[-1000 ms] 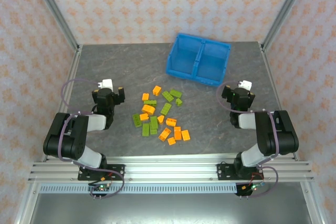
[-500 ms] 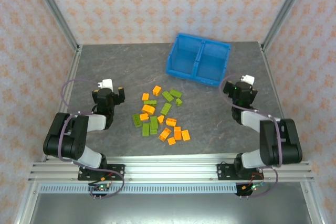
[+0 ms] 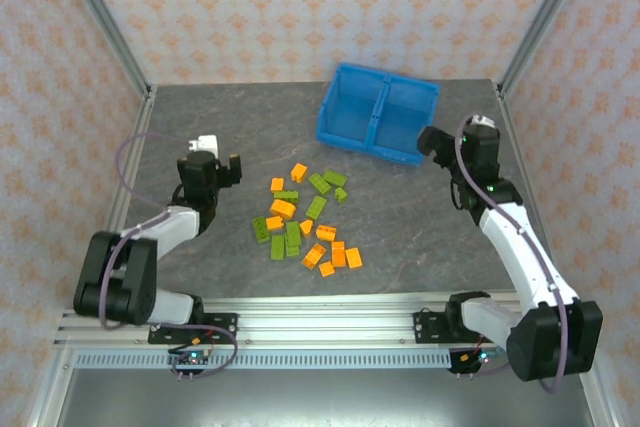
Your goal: Sort the legos into containers by color
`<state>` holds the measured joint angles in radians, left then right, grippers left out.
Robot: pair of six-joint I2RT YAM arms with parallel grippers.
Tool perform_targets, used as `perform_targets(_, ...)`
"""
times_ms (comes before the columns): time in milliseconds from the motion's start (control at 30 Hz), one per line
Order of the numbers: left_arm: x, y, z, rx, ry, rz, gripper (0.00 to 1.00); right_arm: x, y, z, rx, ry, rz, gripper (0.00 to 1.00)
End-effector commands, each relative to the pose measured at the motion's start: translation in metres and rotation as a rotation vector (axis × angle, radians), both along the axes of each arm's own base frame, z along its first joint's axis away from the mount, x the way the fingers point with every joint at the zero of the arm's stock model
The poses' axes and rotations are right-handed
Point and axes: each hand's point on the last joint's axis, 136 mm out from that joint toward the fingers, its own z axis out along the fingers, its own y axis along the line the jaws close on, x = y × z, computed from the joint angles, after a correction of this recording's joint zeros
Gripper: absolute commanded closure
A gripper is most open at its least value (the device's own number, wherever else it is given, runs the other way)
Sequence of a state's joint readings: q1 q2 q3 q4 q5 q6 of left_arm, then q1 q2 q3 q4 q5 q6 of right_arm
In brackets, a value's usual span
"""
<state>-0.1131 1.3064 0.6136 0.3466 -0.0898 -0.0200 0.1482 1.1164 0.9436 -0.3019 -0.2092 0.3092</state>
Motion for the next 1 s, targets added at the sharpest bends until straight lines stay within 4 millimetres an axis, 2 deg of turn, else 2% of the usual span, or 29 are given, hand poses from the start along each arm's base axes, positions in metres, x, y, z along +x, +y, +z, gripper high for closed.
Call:
perform_targets(0,-0.016,-0.049,0.033,-0.096,0.038,-0.18,0.0,-0.053,0.047,-0.05,0.088,0.366,0.137,0.01)
perform_targets(67,-0.027,-0.084,0.053,-0.11,0.056,-0.33,0.0,-0.057,0.061,-0.062,0.069,0.435,0.165,0.01)
perform_targets(200,-0.075,-0.148,0.072,-0.001,0.133,-0.699,0.0,-0.067,0.097,-0.084,0.008,0.536,0.266,0.01)
perform_targets(300,-0.118,-0.174,0.072,0.114,0.208,-0.938,0.0,-0.071,0.114,-0.104,-0.071,0.604,0.298,0.01)
perform_targets(467,-0.175,-0.189,0.057,0.282,0.263,-1.222,0.0,-0.064,0.149,-0.123,-0.118,0.642,0.341,0.01)
perform_targets(567,-0.197,-0.19,0.041,0.358,0.242,-1.345,0.0,-0.055,0.169,-0.134,-0.168,0.62,0.372,0.01)
perform_targets(667,-0.204,-0.189,0.031,0.393,0.192,-1.382,0.0,-0.038,0.184,-0.144,-0.25,0.562,0.441,0.03)
perform_targets(800,-0.205,-0.187,0.023,0.409,0.203,-1.383,0.0,-0.019,0.189,-0.163,-0.365,0.548,0.495,0.19)
perform_targets(967,-0.202,-0.187,0.018,0.411,0.208,-1.378,0.0,-0.007,0.202,-0.184,-0.379,0.552,0.536,0.34)
